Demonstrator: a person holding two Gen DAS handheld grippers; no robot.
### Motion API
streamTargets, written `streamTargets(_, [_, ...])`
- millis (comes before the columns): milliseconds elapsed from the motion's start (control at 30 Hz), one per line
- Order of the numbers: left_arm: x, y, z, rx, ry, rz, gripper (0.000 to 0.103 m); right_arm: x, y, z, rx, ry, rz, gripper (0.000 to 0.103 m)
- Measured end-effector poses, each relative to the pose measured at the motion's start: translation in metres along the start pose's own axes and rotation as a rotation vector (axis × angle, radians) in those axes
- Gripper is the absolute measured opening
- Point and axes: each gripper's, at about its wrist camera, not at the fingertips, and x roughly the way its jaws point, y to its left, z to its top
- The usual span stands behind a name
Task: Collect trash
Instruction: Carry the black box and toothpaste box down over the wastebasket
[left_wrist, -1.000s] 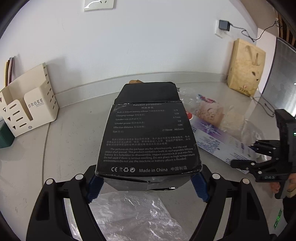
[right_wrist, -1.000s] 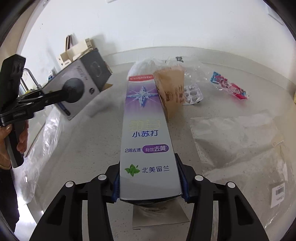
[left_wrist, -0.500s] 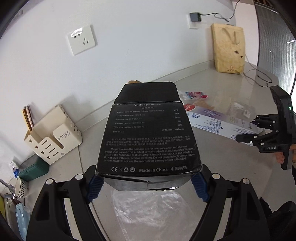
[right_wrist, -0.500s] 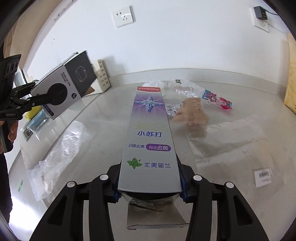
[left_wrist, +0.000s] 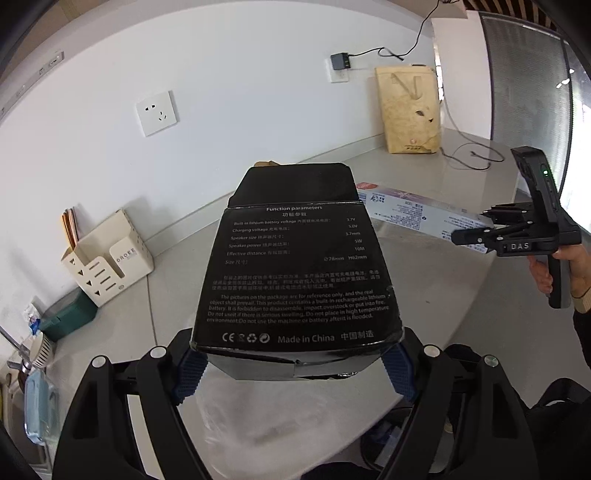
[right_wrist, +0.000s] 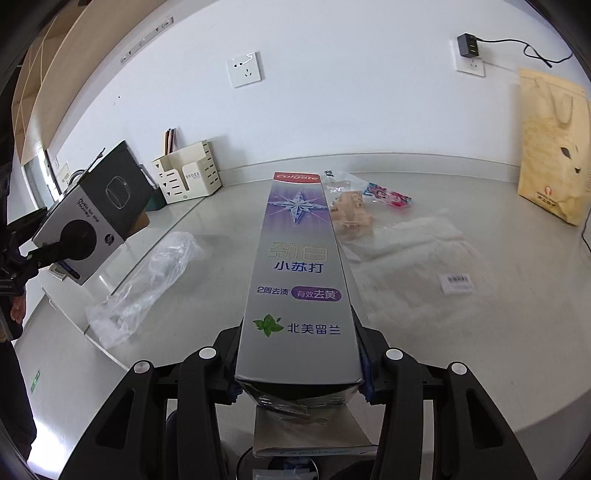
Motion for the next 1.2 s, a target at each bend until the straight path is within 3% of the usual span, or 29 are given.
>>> streamTargets(200, [-0.032,-0.023,-0.031,-0.029,-0.034,-0.025,0.08,-0.036,0.01,-0.031,-0.023,-0.008,-0.032,0.049])
streamTargets(467, [-0.052,-0.053,-0.07,-0.083,-0.026,-0.069,0.08,-0.066,0.029,-0.077,-0.02,0.012,0.01,0.049])
streamTargets(867, [-0.055,-0.113,-0.137,-0.094,0.048,-0.177,0.08,-0.109,0.061,-0.169,-0.015,0.076,0.032,0.049])
streamTargets(1200, [-0.024,-0.147,-0.199,-0.111,0.169,-0.283,0.08,-0.107,0.071,-0.232,0.0,0.165,0.053,0.049])
